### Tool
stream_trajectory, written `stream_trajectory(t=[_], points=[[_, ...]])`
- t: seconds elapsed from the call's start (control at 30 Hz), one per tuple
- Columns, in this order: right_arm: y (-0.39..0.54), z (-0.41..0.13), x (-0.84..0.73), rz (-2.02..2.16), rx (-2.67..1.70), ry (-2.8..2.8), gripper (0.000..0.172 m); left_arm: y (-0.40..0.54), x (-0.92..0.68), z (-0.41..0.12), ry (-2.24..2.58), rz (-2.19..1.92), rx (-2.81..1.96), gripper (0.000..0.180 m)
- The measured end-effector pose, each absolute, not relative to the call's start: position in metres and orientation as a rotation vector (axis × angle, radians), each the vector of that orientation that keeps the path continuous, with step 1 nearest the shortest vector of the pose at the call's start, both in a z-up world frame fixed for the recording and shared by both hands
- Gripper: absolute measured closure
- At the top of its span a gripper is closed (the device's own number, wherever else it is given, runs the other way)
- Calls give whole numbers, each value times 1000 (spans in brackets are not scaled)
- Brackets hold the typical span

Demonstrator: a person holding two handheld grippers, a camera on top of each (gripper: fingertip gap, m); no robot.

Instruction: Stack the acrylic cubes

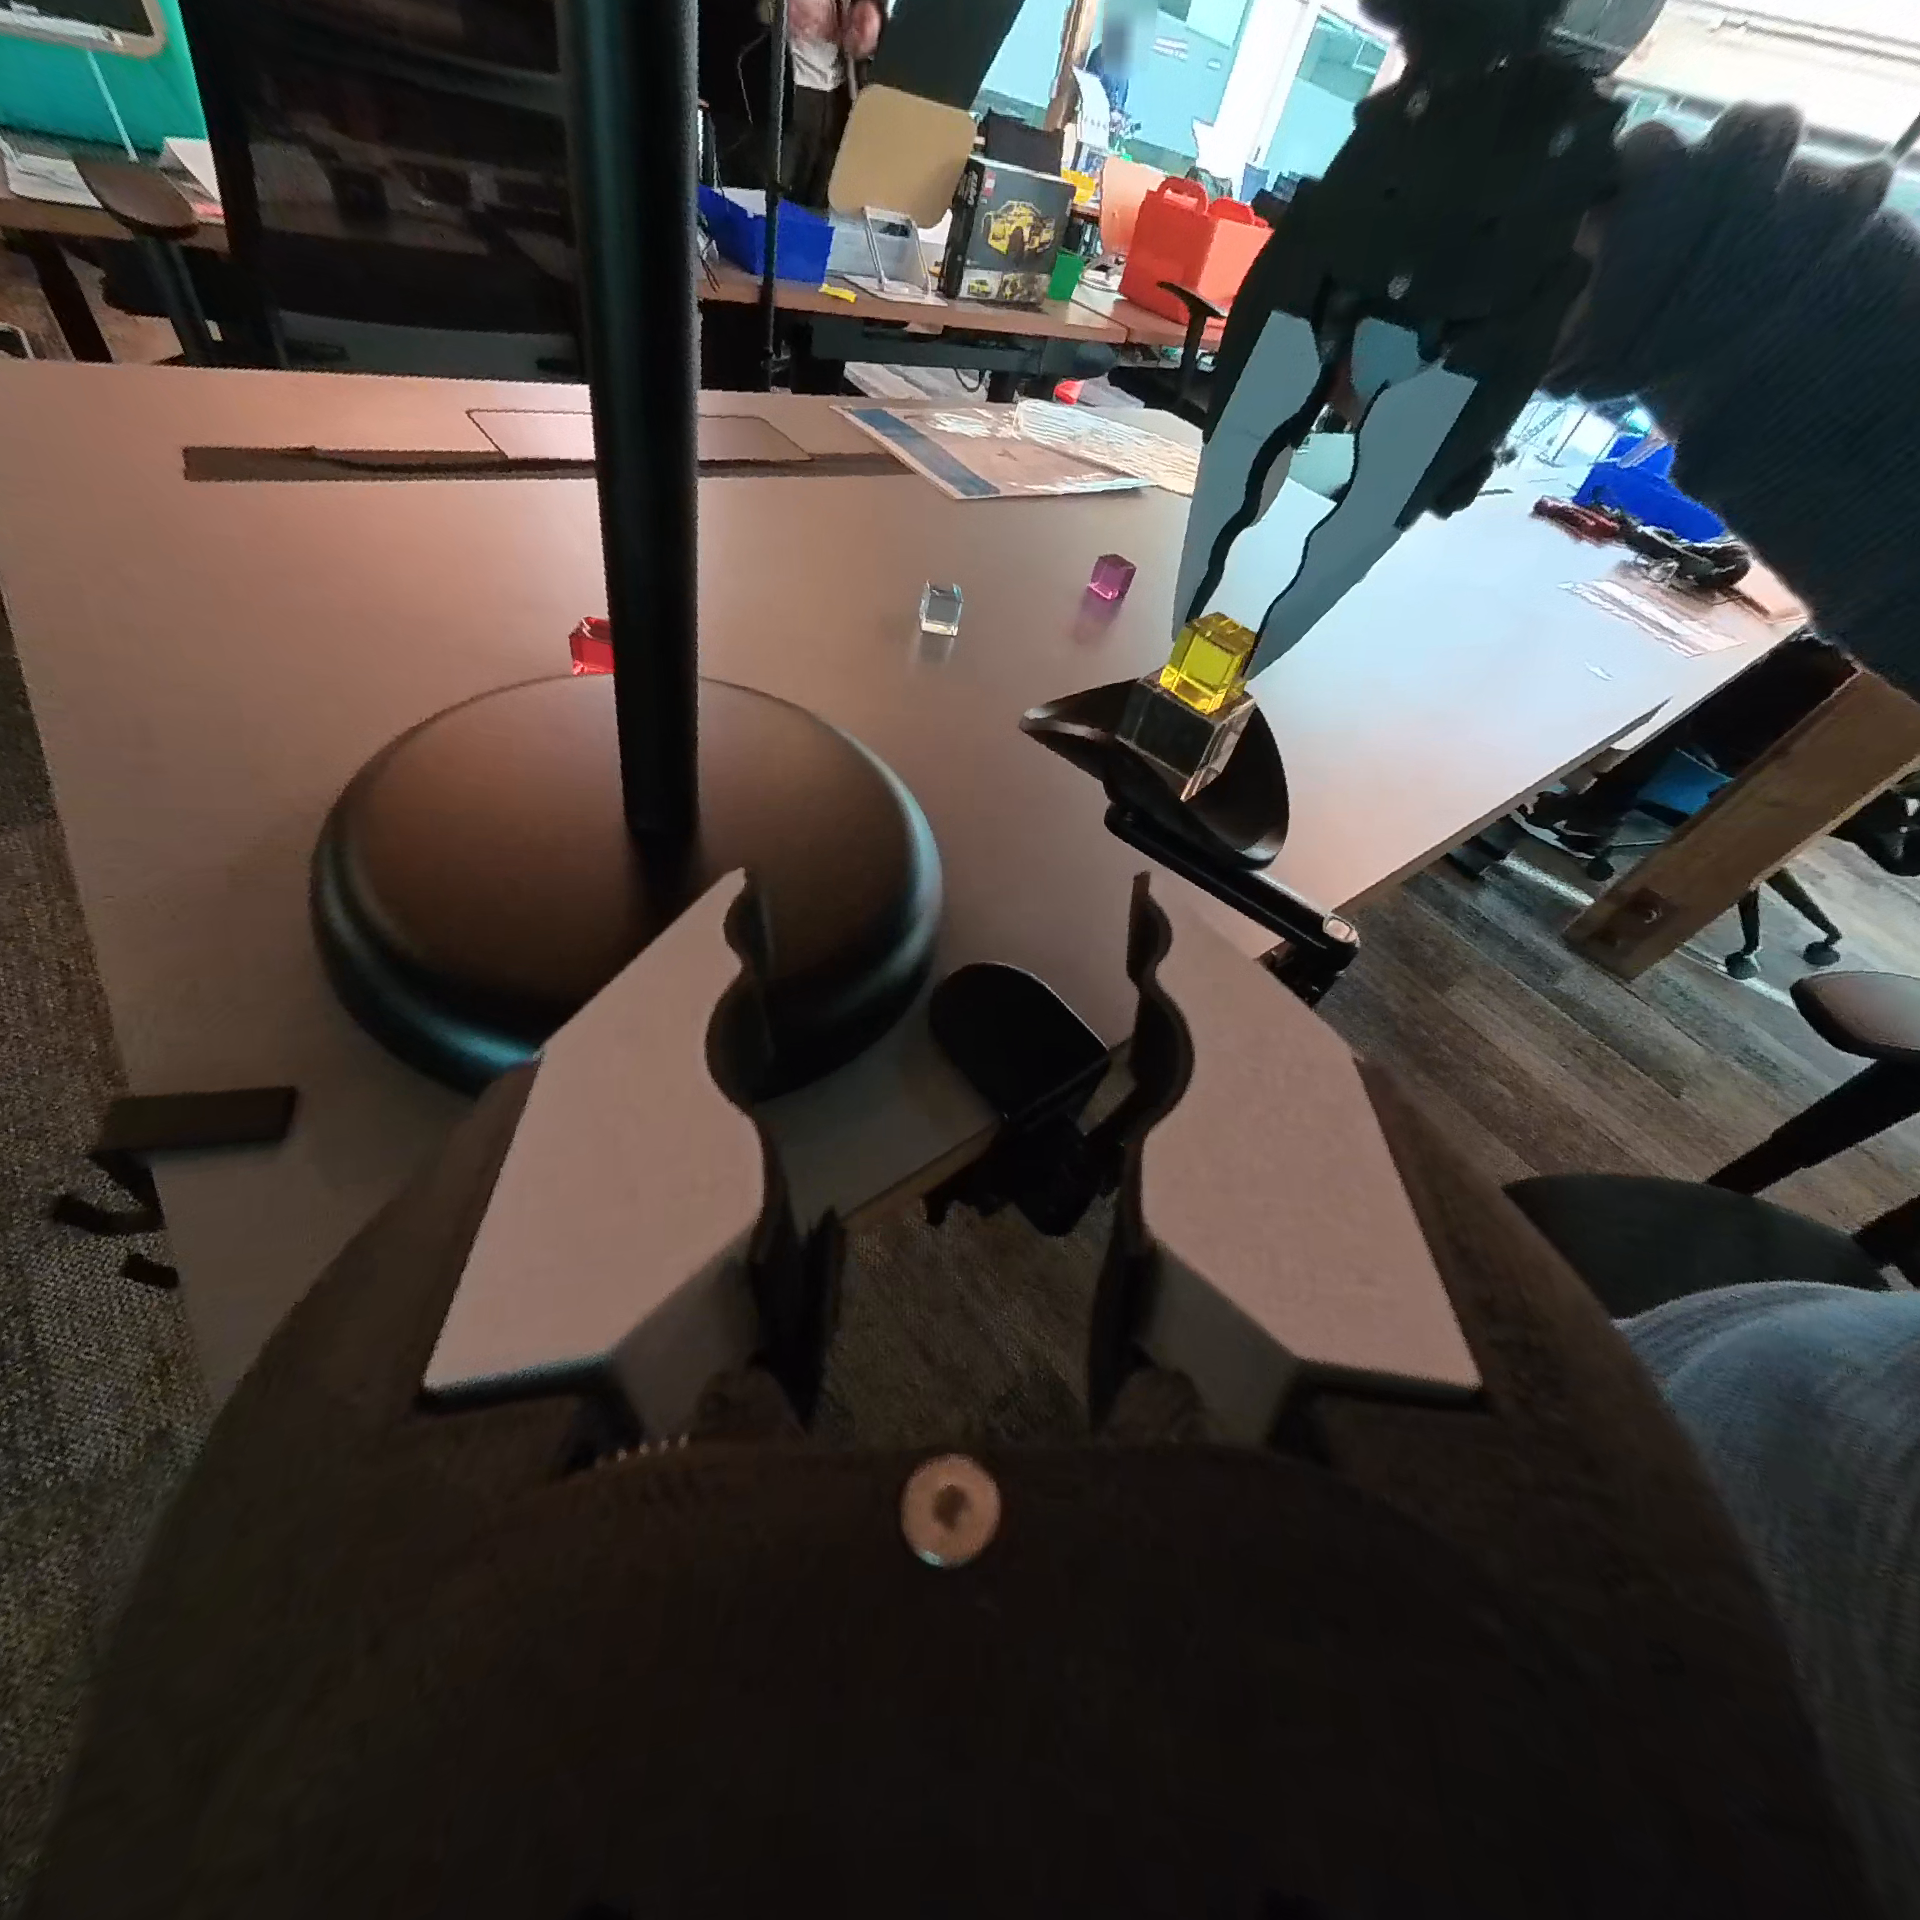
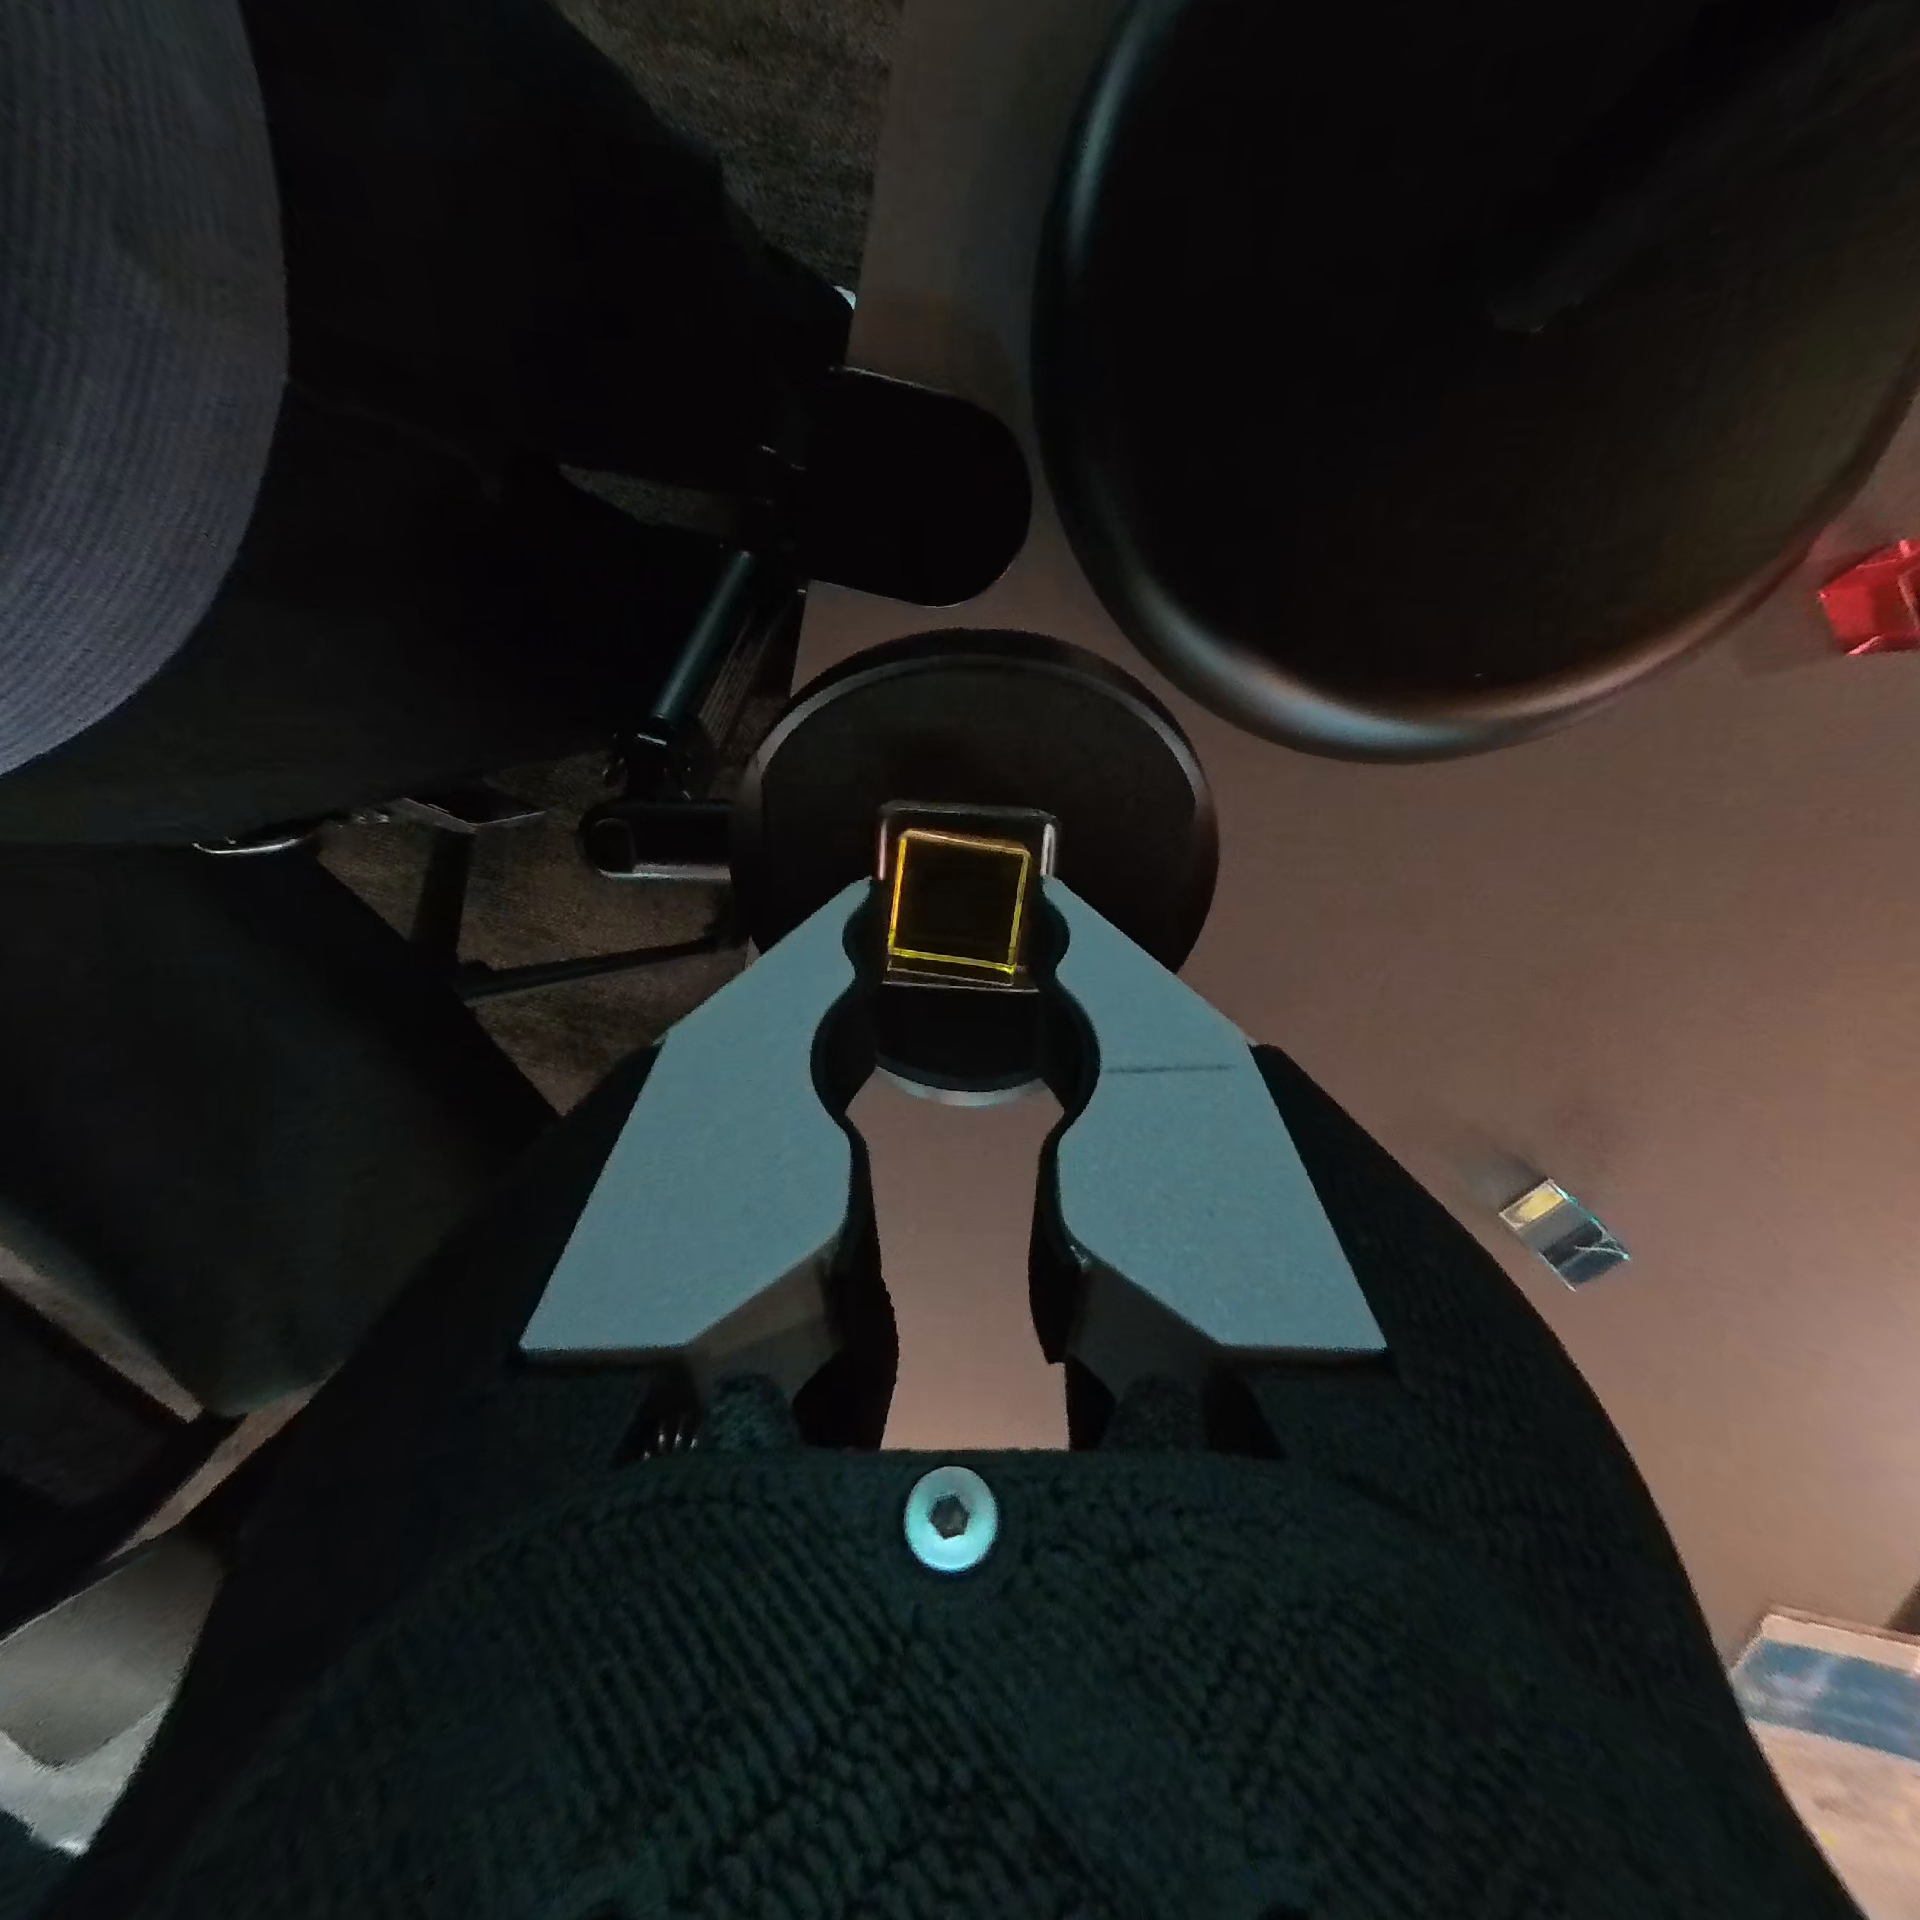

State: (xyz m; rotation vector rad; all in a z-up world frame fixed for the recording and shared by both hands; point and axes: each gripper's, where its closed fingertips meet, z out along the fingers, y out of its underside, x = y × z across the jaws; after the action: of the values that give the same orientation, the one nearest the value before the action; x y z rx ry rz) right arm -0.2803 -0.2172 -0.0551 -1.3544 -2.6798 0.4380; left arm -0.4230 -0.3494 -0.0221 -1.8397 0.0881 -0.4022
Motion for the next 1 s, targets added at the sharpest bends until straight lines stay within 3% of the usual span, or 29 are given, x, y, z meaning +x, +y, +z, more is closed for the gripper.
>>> stream_trajectory(t=[0.13,0.27,0.33,0.43,0.6,0.77,1.0], points=[[-217,-55,-281,471,-1368,-2670,147,-346,-422,-21,88,-408,-1836,110],[-218,-24,-288,754,-1538,-2472,123,-343,-426,-16,73,-392,-1813,108],[-200,14,-299,1000,-1606,-2180,125,-344,-431,-6,57,-360,-1768,110],[-118,25,-296,878,-1729,-1805,135,-346,-440,6,28,-327,-1732,112],[-15,-47,-279,550,-1914,-1670,139,-355,-456,5,-31,-277,-1749,111],[26,-128,-278,328,-2044,-1755,130,-368,-471,-4,-106,-225,-1780,111],[56,-169,-285,240,-2177,-1745,132,-377,-478,-5,-156,-175,-1802,111]])
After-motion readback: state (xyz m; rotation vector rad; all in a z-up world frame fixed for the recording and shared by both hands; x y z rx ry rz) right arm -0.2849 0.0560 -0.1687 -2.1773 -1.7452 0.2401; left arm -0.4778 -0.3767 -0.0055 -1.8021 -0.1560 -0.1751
